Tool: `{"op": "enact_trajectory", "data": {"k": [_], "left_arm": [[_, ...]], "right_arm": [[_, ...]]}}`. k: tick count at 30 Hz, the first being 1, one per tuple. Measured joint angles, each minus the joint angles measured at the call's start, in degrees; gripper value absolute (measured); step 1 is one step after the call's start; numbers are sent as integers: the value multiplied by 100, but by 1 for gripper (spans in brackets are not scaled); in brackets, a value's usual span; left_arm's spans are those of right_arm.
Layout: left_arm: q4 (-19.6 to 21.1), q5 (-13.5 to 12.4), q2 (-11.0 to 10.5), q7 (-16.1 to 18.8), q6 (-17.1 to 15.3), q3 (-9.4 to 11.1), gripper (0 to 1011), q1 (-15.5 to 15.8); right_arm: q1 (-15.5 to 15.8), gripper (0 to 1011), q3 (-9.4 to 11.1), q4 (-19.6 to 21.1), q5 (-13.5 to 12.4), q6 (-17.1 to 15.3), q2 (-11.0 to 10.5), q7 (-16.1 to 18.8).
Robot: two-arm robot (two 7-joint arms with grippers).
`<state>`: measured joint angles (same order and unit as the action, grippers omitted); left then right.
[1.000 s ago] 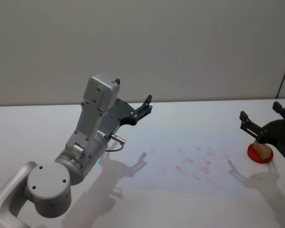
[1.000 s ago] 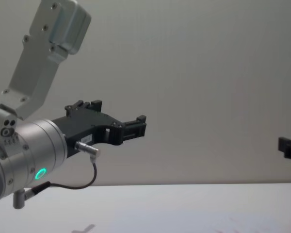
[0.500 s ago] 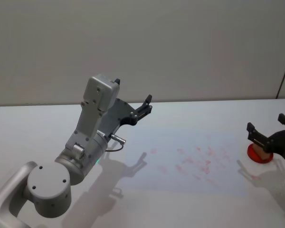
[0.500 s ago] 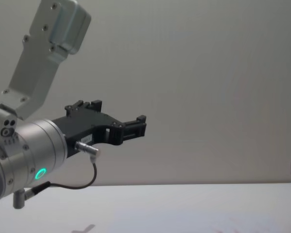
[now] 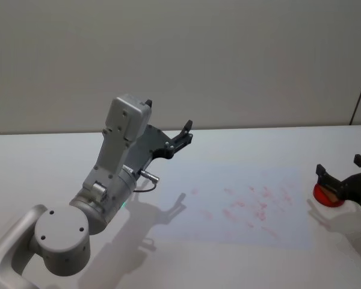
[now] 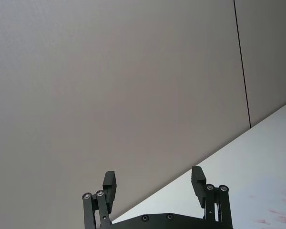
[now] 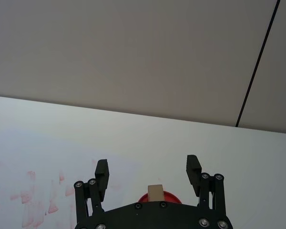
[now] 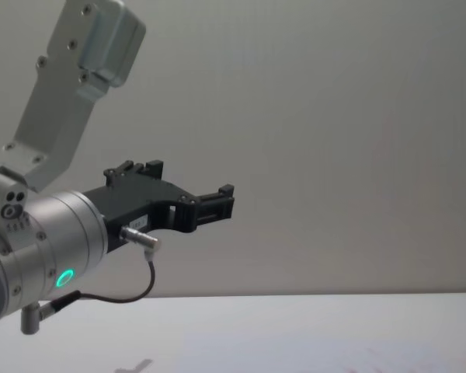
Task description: Use the one hand to pick up the stamp and affix it onto the A4 paper.
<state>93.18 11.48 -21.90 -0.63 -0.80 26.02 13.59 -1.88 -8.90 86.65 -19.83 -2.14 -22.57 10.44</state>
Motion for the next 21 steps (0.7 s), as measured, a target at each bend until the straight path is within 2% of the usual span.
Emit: {"op": "enact_trajectory", "data": {"k": [21], "left_arm": [[0, 0, 0, 0, 0, 0, 1001, 0]], "right_arm": [[-239, 1001, -23, -577, 128, -128, 82, 156]]}}
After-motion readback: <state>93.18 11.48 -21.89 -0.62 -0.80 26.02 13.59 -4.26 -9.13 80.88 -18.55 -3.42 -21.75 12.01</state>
